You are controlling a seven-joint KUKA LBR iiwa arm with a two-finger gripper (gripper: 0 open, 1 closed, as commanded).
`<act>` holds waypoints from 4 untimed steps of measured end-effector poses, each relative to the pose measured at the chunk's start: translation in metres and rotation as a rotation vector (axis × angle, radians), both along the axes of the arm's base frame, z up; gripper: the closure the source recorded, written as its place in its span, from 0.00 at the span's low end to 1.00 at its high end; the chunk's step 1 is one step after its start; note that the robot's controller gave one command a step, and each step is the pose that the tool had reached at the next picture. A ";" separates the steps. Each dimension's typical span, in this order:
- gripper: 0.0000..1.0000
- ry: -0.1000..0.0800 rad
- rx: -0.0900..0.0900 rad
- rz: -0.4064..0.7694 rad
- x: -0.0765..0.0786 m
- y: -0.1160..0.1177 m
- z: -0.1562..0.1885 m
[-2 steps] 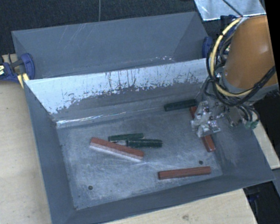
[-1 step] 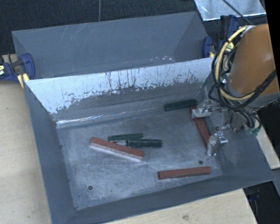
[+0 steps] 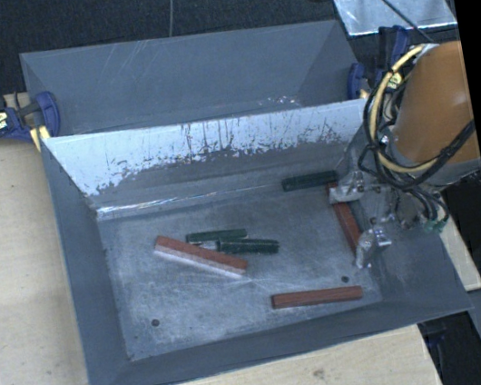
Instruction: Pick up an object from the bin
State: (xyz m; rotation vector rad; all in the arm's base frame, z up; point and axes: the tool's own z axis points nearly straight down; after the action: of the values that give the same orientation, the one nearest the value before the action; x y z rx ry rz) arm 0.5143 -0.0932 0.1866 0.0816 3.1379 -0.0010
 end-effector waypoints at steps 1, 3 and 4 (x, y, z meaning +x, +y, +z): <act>0.00 -0.007 -0.002 0.055 -0.006 0.017 -0.041; 1.00 -0.017 -0.002 0.019 -0.021 0.026 -0.109; 1.00 -0.017 -0.002 0.019 -0.021 0.026 -0.109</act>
Offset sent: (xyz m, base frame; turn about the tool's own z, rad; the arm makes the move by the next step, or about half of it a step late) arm -0.0247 0.0293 -0.0970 0.0178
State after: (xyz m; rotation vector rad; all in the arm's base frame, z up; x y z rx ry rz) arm 0.4932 -0.0674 0.0774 0.0508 3.1217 -0.0033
